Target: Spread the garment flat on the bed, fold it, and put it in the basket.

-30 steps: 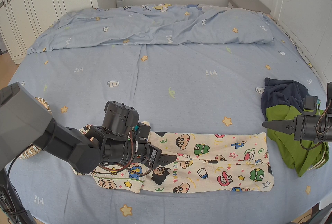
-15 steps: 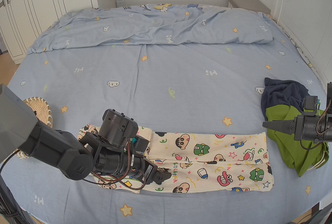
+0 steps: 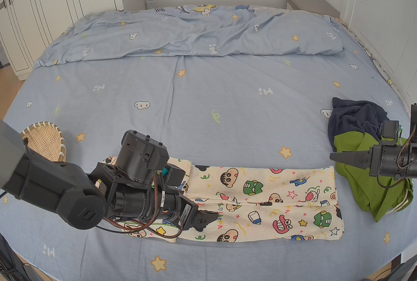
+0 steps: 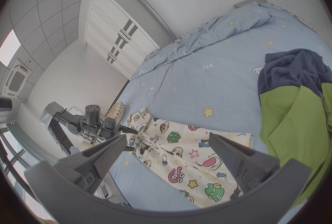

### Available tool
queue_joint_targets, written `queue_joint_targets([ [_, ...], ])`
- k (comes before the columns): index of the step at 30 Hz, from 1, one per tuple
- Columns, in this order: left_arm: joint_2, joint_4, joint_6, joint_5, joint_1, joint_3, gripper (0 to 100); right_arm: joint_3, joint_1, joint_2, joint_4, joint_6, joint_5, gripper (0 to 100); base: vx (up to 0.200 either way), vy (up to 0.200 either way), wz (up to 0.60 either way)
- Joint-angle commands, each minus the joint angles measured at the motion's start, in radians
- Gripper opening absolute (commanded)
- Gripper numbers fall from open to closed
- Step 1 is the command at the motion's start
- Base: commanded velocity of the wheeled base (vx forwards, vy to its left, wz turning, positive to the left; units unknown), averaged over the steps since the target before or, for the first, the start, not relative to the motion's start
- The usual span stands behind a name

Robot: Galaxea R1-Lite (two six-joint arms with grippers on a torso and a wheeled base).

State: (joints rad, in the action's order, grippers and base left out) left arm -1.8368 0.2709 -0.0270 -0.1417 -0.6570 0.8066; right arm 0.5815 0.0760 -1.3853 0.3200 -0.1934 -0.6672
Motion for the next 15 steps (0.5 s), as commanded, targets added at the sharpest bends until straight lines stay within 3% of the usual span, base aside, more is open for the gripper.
queue_joint_targets([
  [1, 0.087, 0.007, -0.04, -0.009, -0.032, -0.007, 100, 0.001, -0.001, -0.004, -0.001, 0.0, 0.0, 100, 0.0, 0.0, 0.0],
  [4, 0.102, 0.021, -0.068, -0.027, -0.035, -0.006, 100, 0.0, -0.002, -0.006, -0.004, 0.0, 0.0, 100, 0.0, 0.0, 0.0],
  [6, 0.149, 0.096, -0.162, -0.081, -0.024, -0.017, 100, 0.001, -0.008, -0.009, -0.032, 0.0, -0.003, 100, 0.0, 0.0, 0.0],
  [10, 0.208, 0.165, -0.284, -0.105, 0.017, -0.027, 100, -0.002, -0.031, -0.017, -0.061, 0.002, -0.008, 100, 0.0, 0.0, 0.0],
  [12, 0.257, 0.217, -0.384, -0.162, 0.112, -0.075, 100, 0.0, -0.068, -0.05, -0.081, 0.008, -0.009, 100, 0.0, 0.0, 0.0],
  [15, 0.318, 0.274, -0.442, -0.246, 0.246, -0.162, 100, -0.002, -0.091, -0.092, -0.082, 0.009, -0.022, 100, 0.0, 0.0, 0.0],
])
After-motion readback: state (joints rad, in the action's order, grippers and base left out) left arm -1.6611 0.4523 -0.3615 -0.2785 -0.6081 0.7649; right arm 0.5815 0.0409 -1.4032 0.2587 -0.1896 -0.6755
